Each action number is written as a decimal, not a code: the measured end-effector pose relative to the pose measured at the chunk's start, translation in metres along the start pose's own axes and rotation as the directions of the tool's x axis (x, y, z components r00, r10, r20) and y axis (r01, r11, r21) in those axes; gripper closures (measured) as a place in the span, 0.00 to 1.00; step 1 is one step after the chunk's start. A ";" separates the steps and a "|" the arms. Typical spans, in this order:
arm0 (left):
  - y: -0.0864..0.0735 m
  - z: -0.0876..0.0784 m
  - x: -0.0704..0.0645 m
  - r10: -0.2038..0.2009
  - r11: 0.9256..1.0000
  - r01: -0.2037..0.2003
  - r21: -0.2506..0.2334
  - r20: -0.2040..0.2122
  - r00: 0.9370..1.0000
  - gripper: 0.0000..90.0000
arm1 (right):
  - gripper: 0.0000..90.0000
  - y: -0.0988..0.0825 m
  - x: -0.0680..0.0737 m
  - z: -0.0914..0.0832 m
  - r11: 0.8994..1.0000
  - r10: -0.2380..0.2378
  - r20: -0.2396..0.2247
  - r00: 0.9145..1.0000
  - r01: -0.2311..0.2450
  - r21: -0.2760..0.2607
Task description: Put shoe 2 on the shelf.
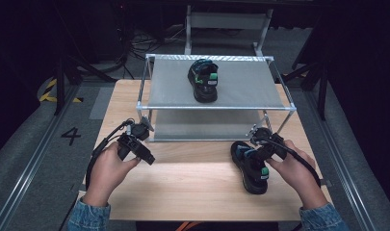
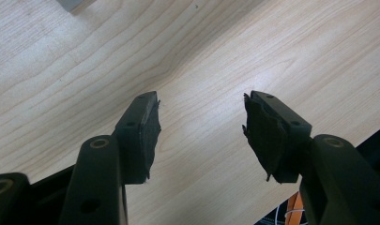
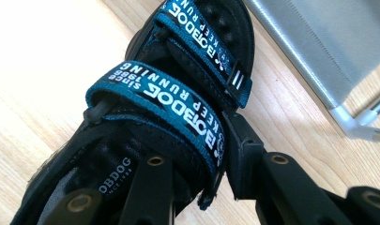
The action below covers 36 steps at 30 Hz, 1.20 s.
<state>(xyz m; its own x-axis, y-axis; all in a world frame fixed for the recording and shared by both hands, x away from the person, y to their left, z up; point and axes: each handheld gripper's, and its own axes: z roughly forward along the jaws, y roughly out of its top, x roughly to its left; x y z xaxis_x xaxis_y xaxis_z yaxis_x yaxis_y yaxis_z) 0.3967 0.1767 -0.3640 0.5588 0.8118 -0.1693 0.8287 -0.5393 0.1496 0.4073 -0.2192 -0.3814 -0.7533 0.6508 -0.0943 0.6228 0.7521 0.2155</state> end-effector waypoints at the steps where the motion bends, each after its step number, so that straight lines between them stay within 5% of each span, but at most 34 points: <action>1: 0.000 0.000 0.000 0.002 1.000 -0.002 0.002 0.001 1.000 0.50 | 0.82 0.000 0.000 0.000 1.000 0.000 0.000 1.000 0.000 0.000; 21: 0.003 -0.001 0.000 0.006 1.000 -0.006 -0.007 0.007 1.000 0.49 | 0.82 0.009 -0.003 -0.071 0.999 0.044 0.052 0.998 -0.045 0.005; 36: 0.001 0.001 0.004 -0.008 1.000 0.008 0.003 0.004 1.000 0.46 | 0.82 0.025 -0.008 -0.126 0.998 0.038 0.069 0.997 -0.035 -0.044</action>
<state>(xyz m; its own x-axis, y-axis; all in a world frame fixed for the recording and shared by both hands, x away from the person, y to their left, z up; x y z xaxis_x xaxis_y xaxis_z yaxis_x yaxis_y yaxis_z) 0.3998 0.1790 -0.3654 0.5524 0.8150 -0.1747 0.8332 -0.5336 0.1455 0.4017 -0.2187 -0.2532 -0.7126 0.6847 -0.1530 0.6390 0.7235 0.2612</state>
